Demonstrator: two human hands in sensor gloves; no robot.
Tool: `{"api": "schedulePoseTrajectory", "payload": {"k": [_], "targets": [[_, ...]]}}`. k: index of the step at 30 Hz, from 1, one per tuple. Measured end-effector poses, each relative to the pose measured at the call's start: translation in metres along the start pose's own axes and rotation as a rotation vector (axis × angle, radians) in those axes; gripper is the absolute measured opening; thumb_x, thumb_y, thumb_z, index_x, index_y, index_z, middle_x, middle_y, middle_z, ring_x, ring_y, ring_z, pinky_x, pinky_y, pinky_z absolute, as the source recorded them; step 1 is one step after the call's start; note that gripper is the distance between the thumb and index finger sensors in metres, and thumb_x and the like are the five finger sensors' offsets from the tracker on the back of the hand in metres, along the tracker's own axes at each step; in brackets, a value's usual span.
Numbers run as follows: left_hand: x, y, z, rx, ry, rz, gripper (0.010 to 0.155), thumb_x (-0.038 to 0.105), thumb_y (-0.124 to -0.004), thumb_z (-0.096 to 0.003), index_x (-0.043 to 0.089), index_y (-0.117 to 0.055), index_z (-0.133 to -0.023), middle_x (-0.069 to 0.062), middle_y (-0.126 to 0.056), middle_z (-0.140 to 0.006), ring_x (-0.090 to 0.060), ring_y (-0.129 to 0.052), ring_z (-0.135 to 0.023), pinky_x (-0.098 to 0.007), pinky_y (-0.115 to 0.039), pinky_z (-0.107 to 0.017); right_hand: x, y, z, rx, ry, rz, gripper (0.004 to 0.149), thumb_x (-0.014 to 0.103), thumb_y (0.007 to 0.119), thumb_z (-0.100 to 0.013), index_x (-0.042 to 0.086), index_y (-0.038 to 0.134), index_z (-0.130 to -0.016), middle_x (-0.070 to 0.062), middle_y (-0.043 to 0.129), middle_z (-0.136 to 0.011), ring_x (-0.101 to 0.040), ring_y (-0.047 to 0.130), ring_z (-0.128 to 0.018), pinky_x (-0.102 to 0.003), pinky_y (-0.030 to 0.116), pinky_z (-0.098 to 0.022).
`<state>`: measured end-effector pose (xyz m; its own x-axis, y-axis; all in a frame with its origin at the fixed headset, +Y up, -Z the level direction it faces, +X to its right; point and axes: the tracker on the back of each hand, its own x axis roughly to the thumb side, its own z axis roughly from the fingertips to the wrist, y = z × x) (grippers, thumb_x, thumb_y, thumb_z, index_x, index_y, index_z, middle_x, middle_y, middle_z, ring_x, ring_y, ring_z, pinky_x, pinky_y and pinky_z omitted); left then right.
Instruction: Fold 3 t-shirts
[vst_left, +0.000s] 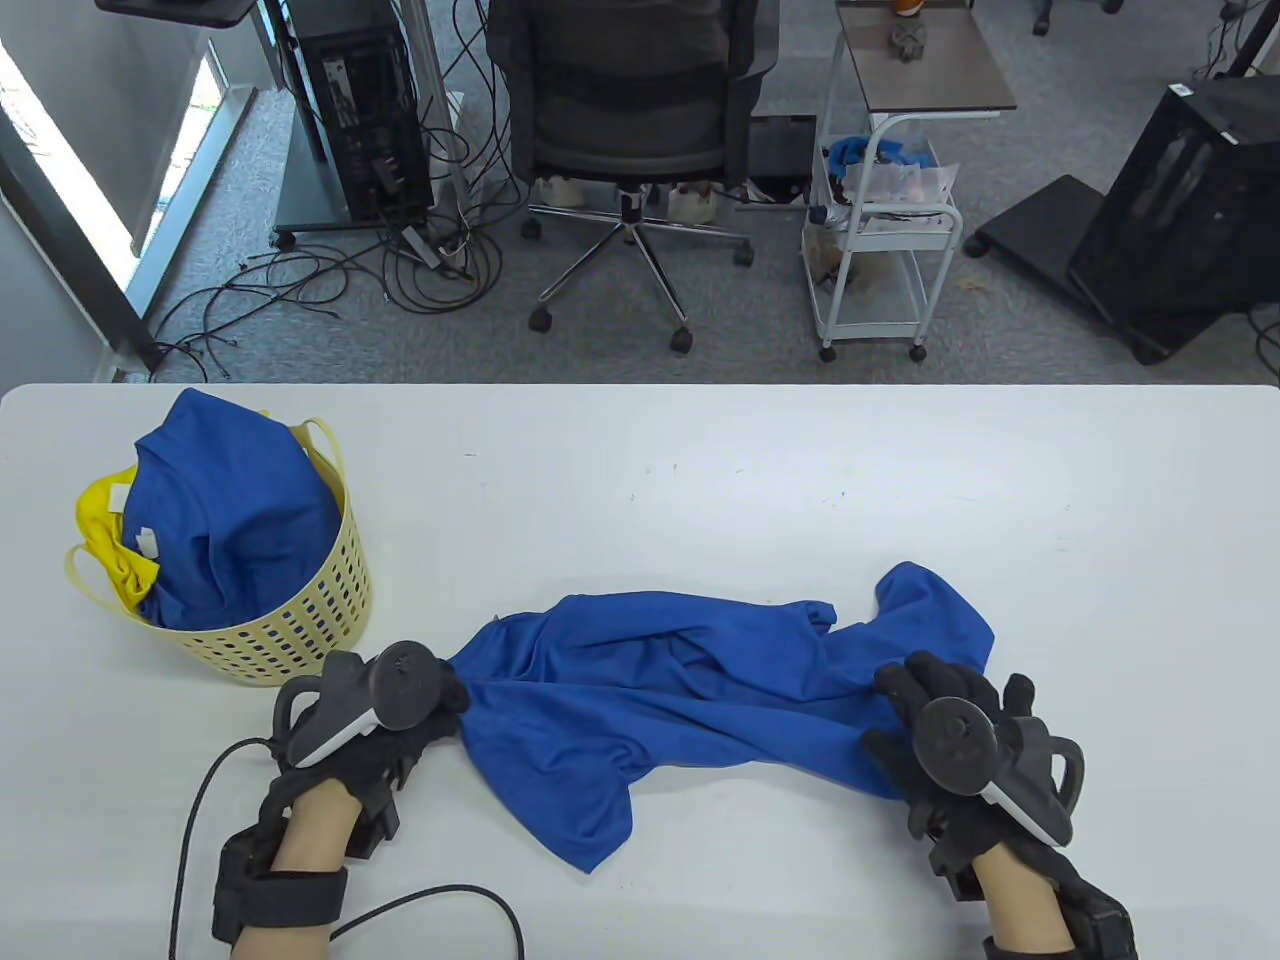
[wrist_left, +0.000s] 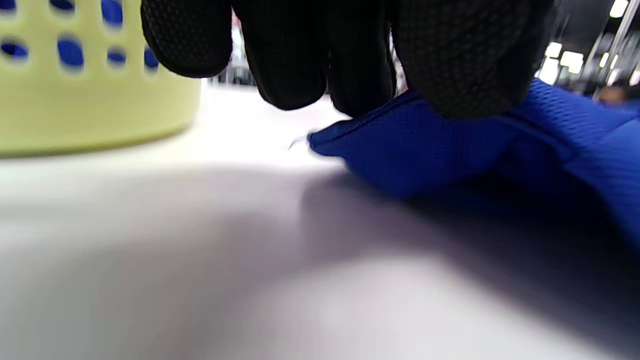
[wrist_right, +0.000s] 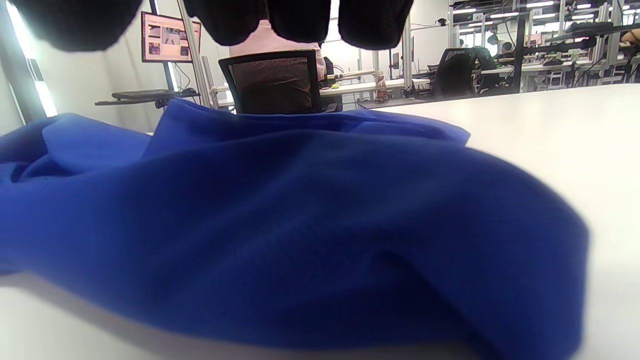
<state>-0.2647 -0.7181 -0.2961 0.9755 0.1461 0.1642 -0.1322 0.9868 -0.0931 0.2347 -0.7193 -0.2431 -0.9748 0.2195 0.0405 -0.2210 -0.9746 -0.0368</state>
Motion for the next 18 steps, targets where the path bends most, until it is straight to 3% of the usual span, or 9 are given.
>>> {"api": "schedulePoseTrajectory", "payload": {"k": [4, 8, 18], "targets": [[0.013, 0.025, 0.004, 0.117, -0.036, 0.129, 0.040, 0.044, -0.080, -0.0380, 0.037, -0.082, -0.078, 0.009, -0.096, -0.082, -0.017, -0.092, -0.080, -0.048, -0.078, -0.063, -0.002, -0.001, -0.001, 0.003, -0.009, -0.044, 0.065, 0.052, 0.075, -0.039, 0.029, 0.057, -0.097, -0.006, 0.050, -0.110, -0.042, 0.055, -0.101, -0.079, 0.026, -0.070], [0.040, 0.057, 0.001, 0.131, -0.060, 0.014, 0.040, 0.041, -0.076, -0.0394, 0.034, -0.076, -0.079, 0.011, -0.097, -0.073, -0.013, -0.095, -0.066, -0.046, -0.079, -0.061, -0.001, 0.000, -0.002, 0.011, -0.025, -0.058, 0.065, 0.052, 0.075, -0.040, 0.029, 0.057, -0.097, -0.007, 0.050, -0.110, -0.043, 0.055, -0.100, -0.079, 0.026, -0.070], [0.118, 0.185, -0.006, 0.156, -0.064, -0.202, 0.049, 0.033, -0.080, -0.0427, 0.035, -0.064, -0.089, 0.008, -0.087, -0.082, -0.016, -0.087, -0.074, -0.049, -0.071, -0.069, -0.002, -0.001, -0.003, 0.005, -0.035, -0.098, 0.065, 0.053, 0.075, -0.040, 0.029, 0.057, -0.097, -0.007, 0.050, -0.110, -0.043, 0.055, -0.100, -0.079, 0.028, -0.070]]}}
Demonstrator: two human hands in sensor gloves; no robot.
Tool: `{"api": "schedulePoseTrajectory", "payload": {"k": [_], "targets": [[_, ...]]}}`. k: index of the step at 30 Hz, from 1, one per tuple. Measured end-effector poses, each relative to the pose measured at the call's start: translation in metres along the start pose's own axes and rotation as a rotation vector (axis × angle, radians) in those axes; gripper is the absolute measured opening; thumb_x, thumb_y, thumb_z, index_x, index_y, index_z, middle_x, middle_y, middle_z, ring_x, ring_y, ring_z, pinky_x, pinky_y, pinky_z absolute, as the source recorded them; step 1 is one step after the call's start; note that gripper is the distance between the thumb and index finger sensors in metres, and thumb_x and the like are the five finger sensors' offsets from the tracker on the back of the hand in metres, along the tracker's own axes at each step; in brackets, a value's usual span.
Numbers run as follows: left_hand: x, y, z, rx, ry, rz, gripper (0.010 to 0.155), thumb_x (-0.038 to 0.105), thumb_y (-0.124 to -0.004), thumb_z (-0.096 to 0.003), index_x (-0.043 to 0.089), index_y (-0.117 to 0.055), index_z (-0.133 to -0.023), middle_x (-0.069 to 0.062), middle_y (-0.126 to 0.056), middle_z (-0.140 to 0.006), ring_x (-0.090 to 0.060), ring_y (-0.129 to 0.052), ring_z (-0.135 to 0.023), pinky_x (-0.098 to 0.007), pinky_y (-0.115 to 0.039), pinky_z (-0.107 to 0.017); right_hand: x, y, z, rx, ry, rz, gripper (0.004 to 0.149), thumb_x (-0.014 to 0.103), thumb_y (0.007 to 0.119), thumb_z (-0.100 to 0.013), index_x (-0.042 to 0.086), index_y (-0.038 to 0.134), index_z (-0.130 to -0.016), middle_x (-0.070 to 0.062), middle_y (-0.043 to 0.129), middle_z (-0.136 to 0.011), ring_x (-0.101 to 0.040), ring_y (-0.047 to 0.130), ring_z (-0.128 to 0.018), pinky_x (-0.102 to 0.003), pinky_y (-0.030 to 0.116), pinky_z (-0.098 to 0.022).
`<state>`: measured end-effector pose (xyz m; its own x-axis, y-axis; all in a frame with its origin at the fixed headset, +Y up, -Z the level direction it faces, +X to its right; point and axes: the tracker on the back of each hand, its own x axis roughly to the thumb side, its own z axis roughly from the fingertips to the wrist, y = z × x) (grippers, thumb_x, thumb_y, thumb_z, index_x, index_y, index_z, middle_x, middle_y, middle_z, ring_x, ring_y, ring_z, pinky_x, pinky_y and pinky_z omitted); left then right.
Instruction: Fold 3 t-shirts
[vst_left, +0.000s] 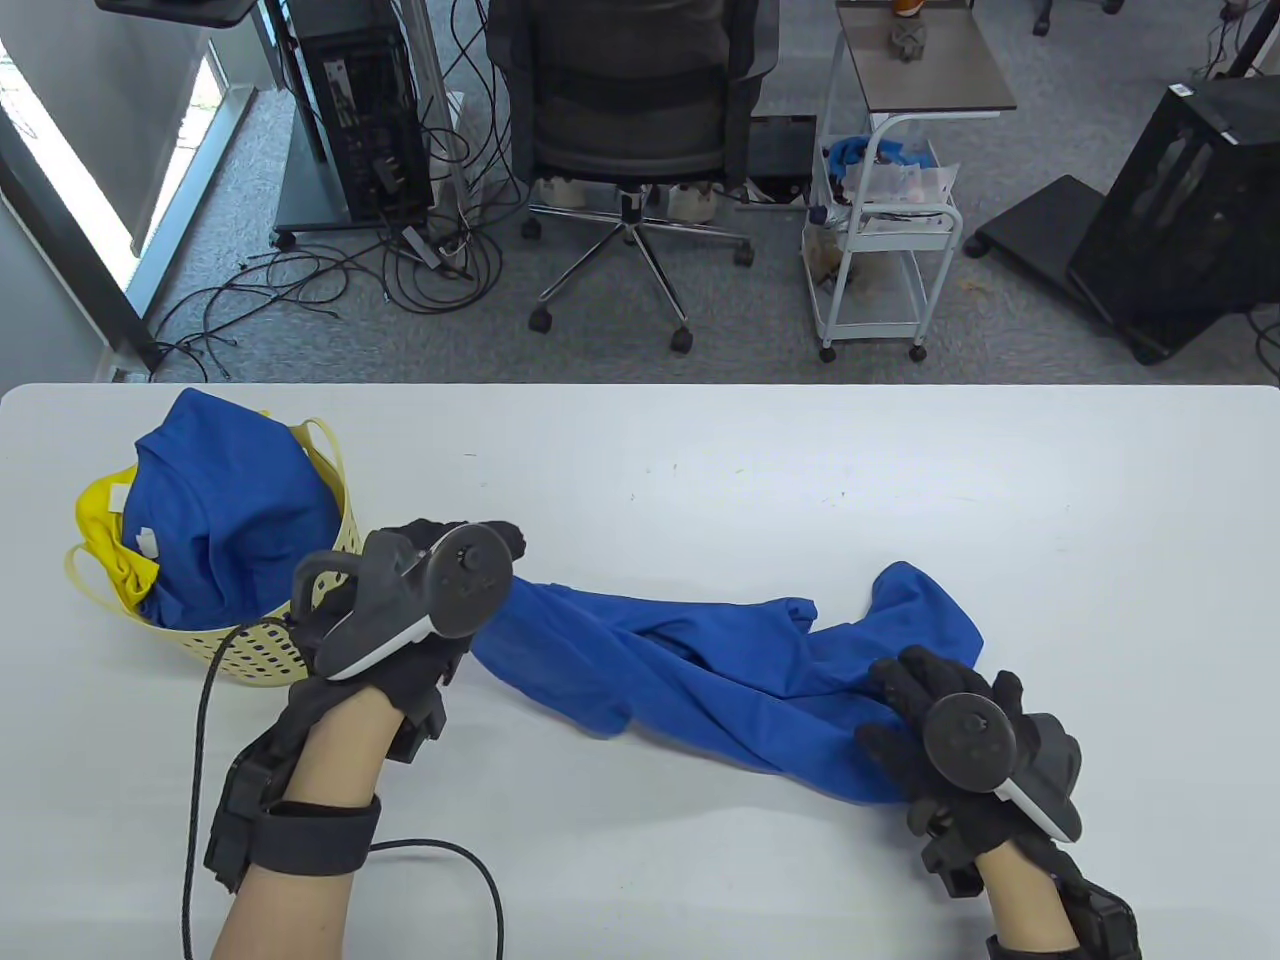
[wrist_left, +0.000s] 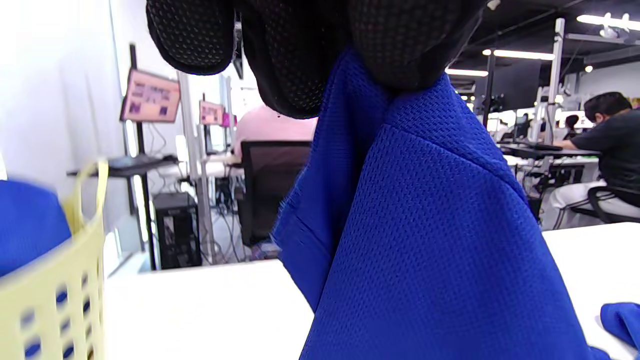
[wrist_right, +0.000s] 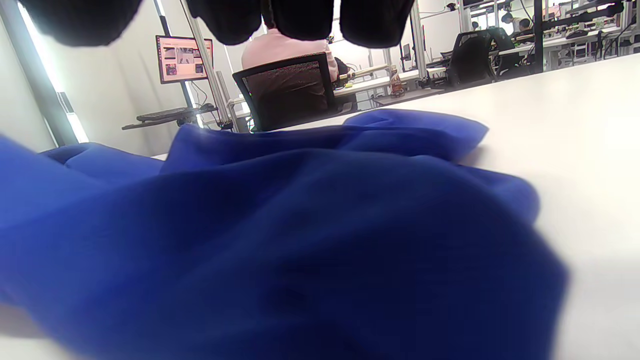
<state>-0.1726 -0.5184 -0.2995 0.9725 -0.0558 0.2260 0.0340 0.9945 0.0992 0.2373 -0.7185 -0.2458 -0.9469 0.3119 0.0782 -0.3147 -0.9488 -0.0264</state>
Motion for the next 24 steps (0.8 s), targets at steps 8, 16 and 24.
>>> {"api": "schedulePoseTrajectory", "payload": {"k": [8, 16, 24], "targets": [[0.023, 0.081, -0.004, 0.222, 0.028, -0.038, 0.043, 0.039, -0.079, -0.0432, 0.039, -0.072, -0.085, 0.008, -0.091, -0.077, -0.015, -0.090, -0.069, -0.043, -0.079, -0.057, 0.004, 0.002, -0.001, 0.005, -0.051, -0.040, 0.057, 0.051, 0.075, -0.040, 0.027, 0.067, -0.091, -0.003, 0.076, -0.091, -0.030, 0.083, -0.076, -0.061, 0.060, -0.066], [0.035, 0.115, -0.001, 0.295, 0.046, -0.092, 0.041, 0.040, -0.079, -0.0432, 0.038, -0.074, -0.084, 0.008, -0.092, -0.075, -0.015, -0.090, -0.068, -0.042, -0.080, -0.057, 0.040, 0.021, 0.004, 0.085, -0.218, 0.021, 0.055, 0.053, 0.077, -0.040, 0.028, 0.070, -0.088, -0.002, 0.080, -0.086, -0.029, 0.086, -0.071, -0.060, 0.064, -0.063], [0.026, 0.109, -0.006, 0.256, 0.045, -0.077, 0.041, 0.040, -0.076, -0.0444, 0.036, -0.072, -0.085, 0.006, -0.090, -0.075, -0.015, -0.088, -0.067, -0.040, -0.079, -0.058, 0.089, 0.063, -0.001, 0.211, -0.224, 0.414, 0.084, 0.061, 0.078, -0.034, 0.025, 0.045, -0.101, -0.005, 0.051, -0.106, -0.037, 0.062, -0.096, -0.072, 0.043, -0.071]]}}
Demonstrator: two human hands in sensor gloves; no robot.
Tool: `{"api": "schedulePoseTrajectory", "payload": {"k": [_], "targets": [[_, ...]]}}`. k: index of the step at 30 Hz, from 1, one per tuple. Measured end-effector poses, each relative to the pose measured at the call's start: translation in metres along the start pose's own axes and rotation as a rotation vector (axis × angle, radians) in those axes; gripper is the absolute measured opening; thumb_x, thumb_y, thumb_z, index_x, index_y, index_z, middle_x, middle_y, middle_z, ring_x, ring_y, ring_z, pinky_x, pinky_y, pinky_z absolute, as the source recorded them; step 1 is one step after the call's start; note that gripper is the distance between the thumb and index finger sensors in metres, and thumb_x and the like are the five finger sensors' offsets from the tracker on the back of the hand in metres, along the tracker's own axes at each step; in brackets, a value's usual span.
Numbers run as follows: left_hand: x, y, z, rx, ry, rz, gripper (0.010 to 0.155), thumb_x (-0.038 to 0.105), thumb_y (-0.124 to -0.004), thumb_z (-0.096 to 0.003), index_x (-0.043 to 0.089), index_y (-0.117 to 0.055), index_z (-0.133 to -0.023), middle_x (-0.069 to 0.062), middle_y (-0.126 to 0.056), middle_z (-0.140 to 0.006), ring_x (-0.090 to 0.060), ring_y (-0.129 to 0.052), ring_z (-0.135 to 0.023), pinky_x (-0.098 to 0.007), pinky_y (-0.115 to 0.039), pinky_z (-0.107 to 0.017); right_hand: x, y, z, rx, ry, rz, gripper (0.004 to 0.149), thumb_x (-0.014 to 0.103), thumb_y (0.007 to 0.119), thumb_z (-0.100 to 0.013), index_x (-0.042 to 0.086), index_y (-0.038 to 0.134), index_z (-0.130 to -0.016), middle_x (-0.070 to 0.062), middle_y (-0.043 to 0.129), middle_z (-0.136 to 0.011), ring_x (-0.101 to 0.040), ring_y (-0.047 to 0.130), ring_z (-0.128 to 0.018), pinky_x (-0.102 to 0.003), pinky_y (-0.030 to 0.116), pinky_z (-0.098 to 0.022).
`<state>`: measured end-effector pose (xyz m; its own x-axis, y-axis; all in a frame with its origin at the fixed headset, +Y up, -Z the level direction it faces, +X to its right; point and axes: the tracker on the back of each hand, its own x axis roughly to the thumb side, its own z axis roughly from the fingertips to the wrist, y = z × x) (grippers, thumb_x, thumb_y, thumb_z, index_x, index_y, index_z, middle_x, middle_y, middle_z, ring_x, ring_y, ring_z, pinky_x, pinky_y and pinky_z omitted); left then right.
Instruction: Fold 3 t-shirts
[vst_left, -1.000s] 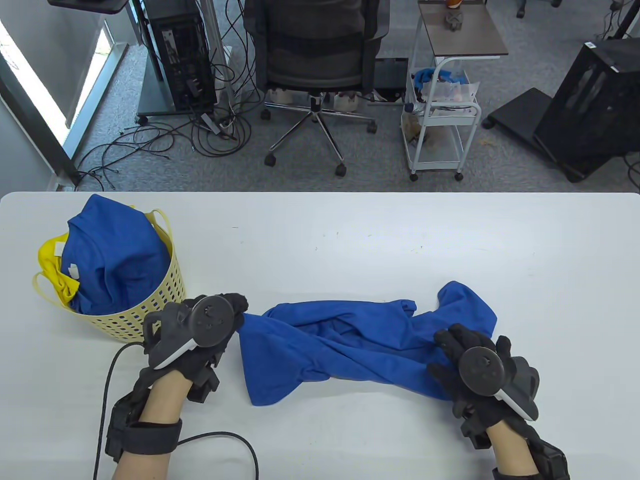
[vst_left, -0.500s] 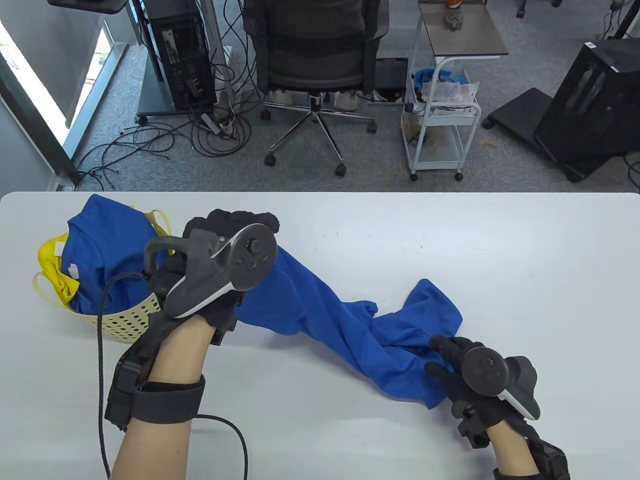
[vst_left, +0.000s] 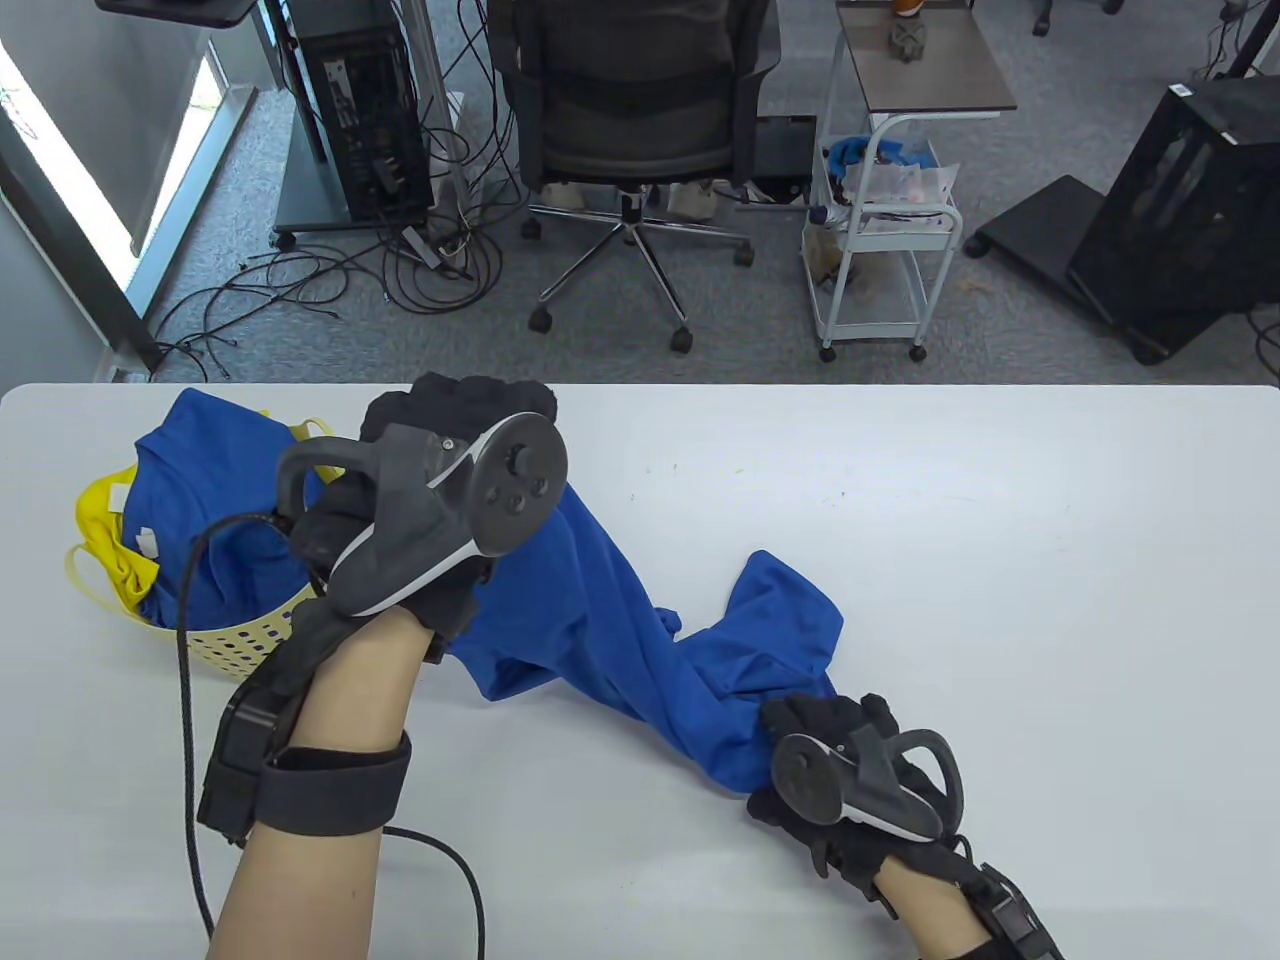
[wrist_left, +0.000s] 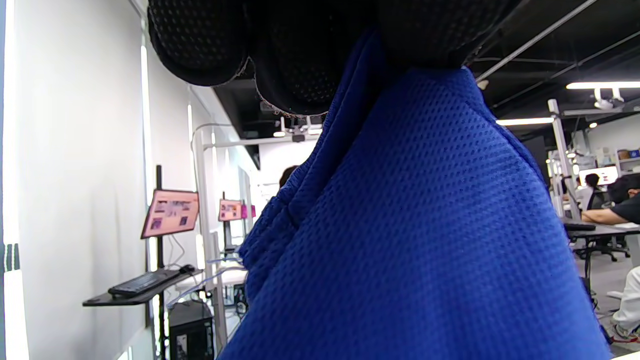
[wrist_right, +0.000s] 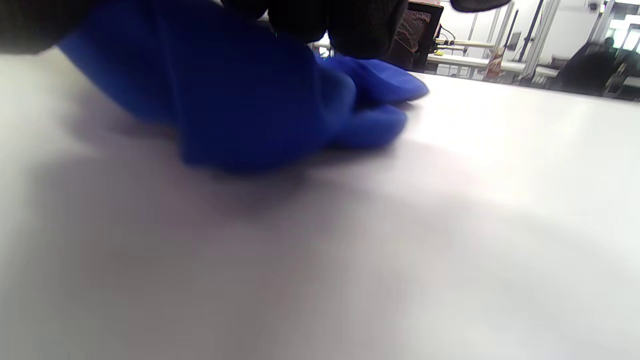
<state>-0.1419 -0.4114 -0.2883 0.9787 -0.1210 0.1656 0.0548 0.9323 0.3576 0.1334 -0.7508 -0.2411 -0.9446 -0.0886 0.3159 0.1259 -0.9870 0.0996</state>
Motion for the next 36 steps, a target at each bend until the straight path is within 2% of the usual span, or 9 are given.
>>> {"api": "schedulePoseTrajectory", "payload": {"k": [7, 13, 16, 21, 23, 25, 27, 31, 36], "targets": [[-0.018, -0.013, 0.000, -0.034, 0.034, -0.003, 0.041, 0.041, -0.077, -0.0439, 0.037, -0.073, -0.085, 0.008, -0.091, -0.075, -0.015, -0.089, -0.067, -0.042, -0.079, -0.059, -0.013, 0.012, -0.006, 0.012, 0.059, -0.028, 0.047, 0.044, 0.080, -0.042, 0.034, 0.070, -0.087, 0.001, 0.072, -0.096, -0.032, 0.077, -0.087, -0.069, 0.050, -0.070], [-0.024, -0.010, 0.006, -0.061, 0.048, -0.007, 0.041, 0.041, -0.077, -0.0440, 0.037, -0.073, -0.085, 0.008, -0.091, -0.075, -0.015, -0.089, -0.068, -0.043, -0.078, -0.060, -0.012, 0.010, -0.005, 0.016, 0.029, -0.005, 0.043, 0.043, 0.080, -0.041, 0.034, 0.076, -0.082, 0.001, 0.076, -0.092, -0.031, 0.081, -0.083, -0.068, 0.052, -0.070], [-0.024, -0.006, 0.010, -0.051, 0.046, -0.003, 0.041, 0.040, -0.077, -0.0441, 0.037, -0.073, -0.085, 0.008, -0.091, -0.075, -0.015, -0.089, -0.068, -0.043, -0.078, -0.060, -0.020, -0.005, 0.001, 0.001, 0.034, -0.032, 0.042, 0.042, 0.079, -0.040, 0.034, 0.077, -0.081, 0.002, 0.078, -0.090, -0.030, 0.083, -0.082, -0.067, 0.053, -0.069], [-0.031, 0.009, 0.014, -0.024, 0.061, -0.007, 0.041, 0.040, -0.078, -0.0440, 0.038, -0.073, -0.085, 0.008, -0.091, -0.076, -0.015, -0.089, -0.069, -0.044, -0.077, -0.061, -0.062, -0.085, 0.047, -0.351, 0.079, -0.287, 0.042, 0.040, 0.076, -0.042, 0.032, 0.077, -0.084, 0.001, 0.079, -0.090, -0.032, 0.081, -0.084, -0.068, 0.052, -0.070], [-0.039, 0.022, 0.015, 0.014, 0.090, -0.005, 0.041, 0.040, -0.077, -0.0441, 0.038, -0.073, -0.085, 0.008, -0.091, -0.076, -0.015, -0.089, -0.069, -0.044, -0.077, -0.061, -0.083, -0.129, 0.067, -0.495, 0.105, -0.376, 0.042, 0.038, 0.076, -0.043, 0.031, 0.077, -0.085, -0.001, 0.078, -0.091, -0.034, 0.080, -0.085, -0.070, 0.050, -0.070], [-0.046, 0.030, 0.018, 0.032, 0.110, 0.005, 0.041, 0.040, -0.077, -0.0443, 0.038, -0.073, -0.085, 0.007, -0.091, -0.076, -0.016, -0.088, -0.069, -0.044, -0.077, -0.061, -0.097, -0.158, 0.077, -0.594, 0.158, -0.358, 0.042, 0.038, 0.076, -0.044, 0.030, 0.077, -0.085, -0.001, 0.078, -0.091, -0.034, 0.079, -0.085, -0.070, 0.050, -0.070], [-0.051, 0.034, 0.022, 0.044, 0.123, 0.000, 0.041, 0.040, -0.077, -0.0445, 0.038, -0.073, -0.085, 0.007, -0.090, -0.076, -0.015, -0.088, -0.069, -0.044, -0.077, -0.062, -0.109, -0.174, 0.075, -0.614, 0.213, -0.331, 0.042, 0.038, 0.075, -0.044, 0.030, 0.077, -0.085, -0.001, 0.079, -0.091, -0.034, 0.079, -0.085, -0.069, 0.051, -0.069], [-0.058, 0.029, 0.030, 0.024, 0.124, -0.017, 0.041, 0.040, -0.077, -0.0446, 0.039, -0.072, -0.085, 0.008, -0.091, -0.076, -0.015, -0.088, -0.069, -0.044, -0.077, -0.062, -0.125, -0.158, 0.047, -0.407, 0.315, -0.303, 0.043, 0.037, 0.072, -0.045, 0.029, 0.074, -0.087, -0.002, 0.076, -0.093, -0.035, 0.077, -0.087, -0.069, 0.050, -0.070], [-0.061, -0.001, 0.030, -0.115, 0.056, 0.040, 0.041, 0.040, -0.077, -0.0448, 0.039, -0.072, -0.086, 0.008, -0.091, -0.077, -0.015, -0.089, -0.070, -0.045, -0.077, -0.062, -0.124, -0.065, -0.003, -0.217, 0.380, -0.214, 0.043, 0.040, 0.071, -0.044, 0.032, 0.073, -0.086, 0.001, 0.078, -0.090, -0.034, 0.079, -0.085, -0.067, 0.053, -0.068]]}}
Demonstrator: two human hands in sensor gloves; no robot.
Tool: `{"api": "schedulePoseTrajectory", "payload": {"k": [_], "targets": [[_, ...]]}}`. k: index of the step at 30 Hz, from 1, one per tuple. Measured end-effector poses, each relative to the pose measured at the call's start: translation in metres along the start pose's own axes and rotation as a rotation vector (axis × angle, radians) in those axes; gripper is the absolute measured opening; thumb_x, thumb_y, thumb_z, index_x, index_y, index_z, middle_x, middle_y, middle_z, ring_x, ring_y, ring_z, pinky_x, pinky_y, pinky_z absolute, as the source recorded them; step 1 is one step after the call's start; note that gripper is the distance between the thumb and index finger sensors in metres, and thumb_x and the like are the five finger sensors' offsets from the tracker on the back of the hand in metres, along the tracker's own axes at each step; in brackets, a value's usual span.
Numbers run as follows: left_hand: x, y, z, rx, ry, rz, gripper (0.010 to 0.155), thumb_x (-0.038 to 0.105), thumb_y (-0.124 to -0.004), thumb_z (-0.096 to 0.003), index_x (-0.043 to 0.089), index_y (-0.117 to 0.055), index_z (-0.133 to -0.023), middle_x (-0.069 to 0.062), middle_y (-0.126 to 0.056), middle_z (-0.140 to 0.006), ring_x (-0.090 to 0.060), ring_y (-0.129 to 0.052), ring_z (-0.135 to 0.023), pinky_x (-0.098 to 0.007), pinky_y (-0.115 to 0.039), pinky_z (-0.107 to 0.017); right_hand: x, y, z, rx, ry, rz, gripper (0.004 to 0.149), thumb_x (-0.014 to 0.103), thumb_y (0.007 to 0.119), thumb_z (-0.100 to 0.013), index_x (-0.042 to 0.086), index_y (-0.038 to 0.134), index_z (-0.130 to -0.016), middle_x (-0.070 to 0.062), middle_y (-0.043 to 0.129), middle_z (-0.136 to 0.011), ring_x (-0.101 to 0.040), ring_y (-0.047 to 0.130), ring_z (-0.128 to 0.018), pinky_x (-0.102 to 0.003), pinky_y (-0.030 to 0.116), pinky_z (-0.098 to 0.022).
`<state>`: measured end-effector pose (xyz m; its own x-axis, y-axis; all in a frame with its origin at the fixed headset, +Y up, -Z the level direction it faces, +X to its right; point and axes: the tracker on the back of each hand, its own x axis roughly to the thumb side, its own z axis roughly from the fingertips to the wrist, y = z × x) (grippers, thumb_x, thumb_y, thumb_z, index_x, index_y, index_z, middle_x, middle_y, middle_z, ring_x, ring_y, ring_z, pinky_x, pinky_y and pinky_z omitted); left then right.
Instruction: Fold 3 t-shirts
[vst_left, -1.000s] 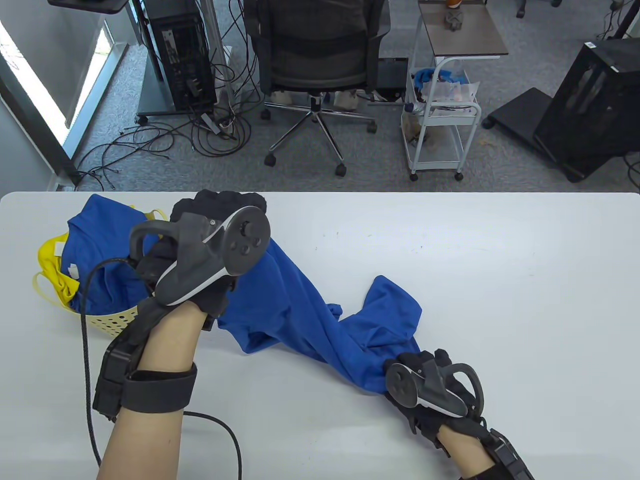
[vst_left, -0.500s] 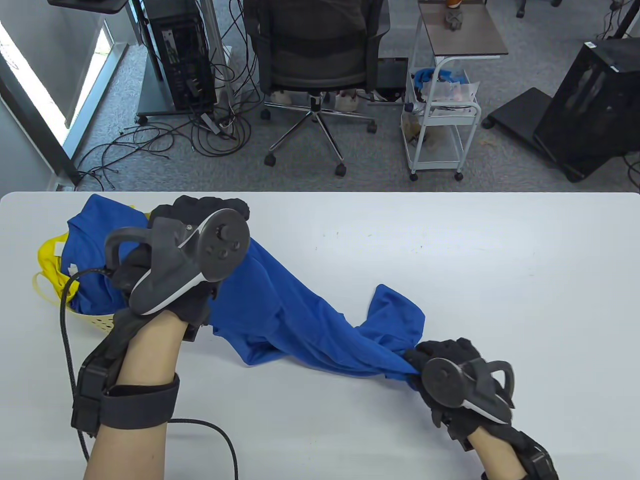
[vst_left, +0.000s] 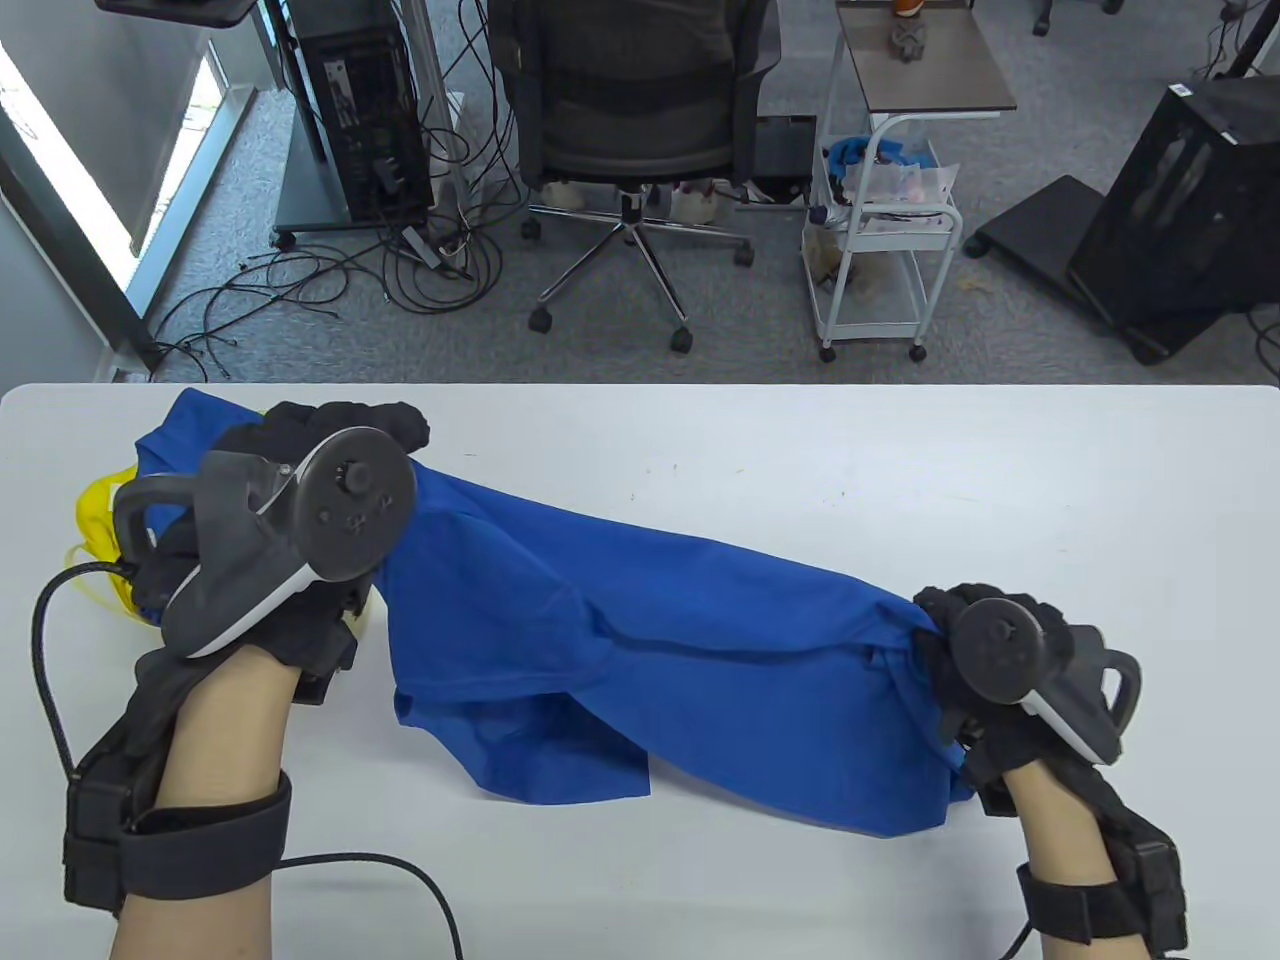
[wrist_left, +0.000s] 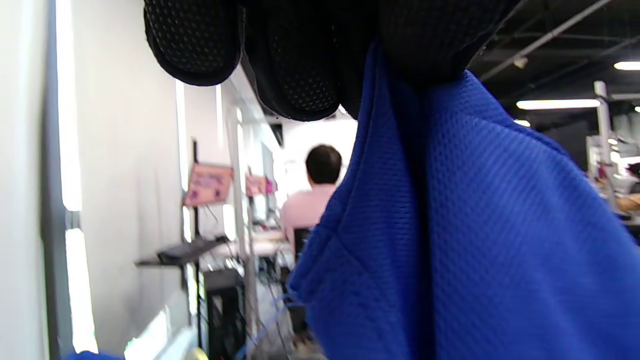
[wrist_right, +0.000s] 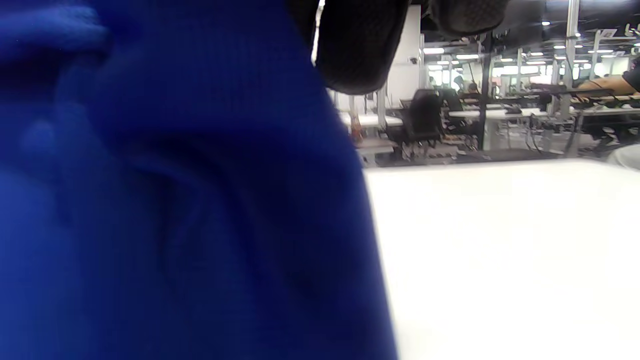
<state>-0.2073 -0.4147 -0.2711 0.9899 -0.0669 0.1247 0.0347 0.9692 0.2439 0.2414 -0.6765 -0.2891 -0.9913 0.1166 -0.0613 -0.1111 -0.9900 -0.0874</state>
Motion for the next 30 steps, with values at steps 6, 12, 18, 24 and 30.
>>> {"api": "schedulePoseTrajectory", "payload": {"k": [6, 12, 18, 24, 30], "targets": [[0.014, -0.039, -0.015, -0.101, -0.036, -0.092, 0.041, 0.040, -0.077, -0.0447, 0.039, -0.072, -0.086, 0.008, -0.091, -0.077, -0.015, -0.089, -0.070, -0.045, -0.076, -0.063, 0.000, 0.064, -0.016, 0.021, 0.116, 0.003, 0.043, 0.041, 0.072, -0.044, 0.035, 0.072, -0.086, 0.000, 0.076, -0.091, -0.035, 0.076, -0.087, -0.068, 0.050, -0.069], [0.025, -0.063, -0.032, -0.135, -0.064, -0.116, 0.041, 0.040, -0.077, -0.0445, 0.039, -0.072, -0.086, 0.009, -0.091, -0.077, -0.015, -0.089, -0.070, -0.045, -0.076, -0.063, 0.004, 0.054, -0.012, -0.115, 0.097, -0.015, 0.063, 0.044, 0.079, -0.042, 0.031, 0.056, -0.098, -0.001, 0.063, -0.102, -0.036, 0.069, -0.093, -0.069, 0.047, -0.071], [0.030, -0.078, -0.043, -0.157, -0.063, -0.141, 0.041, 0.040, -0.077, -0.0444, 0.039, -0.072, -0.085, 0.008, -0.090, -0.077, -0.015, -0.088, -0.070, -0.045, -0.076, -0.063, 0.014, 0.041, 0.000, -0.178, -0.023, 0.038, 0.048, 0.039, 0.084, -0.041, 0.031, 0.071, -0.086, -0.001, 0.071, -0.096, -0.035, 0.074, -0.089, -0.068, 0.050, -0.069], [0.029, -0.080, -0.039, -0.168, -0.063, -0.177, 0.041, 0.040, -0.077, -0.0444, 0.039, -0.072, -0.085, 0.009, -0.091, -0.077, -0.015, -0.089, -0.070, -0.045, -0.076, -0.063, 0.012, 0.066, -0.003, 0.156, -0.020, 0.072, 0.057, 0.050, 0.082, -0.039, 0.025, 0.072, -0.089, -0.008, 0.067, -0.099, -0.041, 0.069, -0.090, -0.071, 0.046, -0.068], [0.026, -0.076, -0.033, -0.170, -0.056, -0.181, 0.041, 0.040, -0.077, -0.0444, 0.039, -0.072, -0.085, 0.009, -0.091, -0.077, -0.015, -0.089, -0.070, -0.045, -0.076, -0.063, 0.024, 0.091, -0.005, 0.255, -0.036, 0.262, 0.056, 0.050, 0.083, -0.038, 0.032, 0.070, -0.090, -0.005, 0.064, -0.102, -0.041, 0.066, -0.093, -0.071, 0.045, -0.070]]}}
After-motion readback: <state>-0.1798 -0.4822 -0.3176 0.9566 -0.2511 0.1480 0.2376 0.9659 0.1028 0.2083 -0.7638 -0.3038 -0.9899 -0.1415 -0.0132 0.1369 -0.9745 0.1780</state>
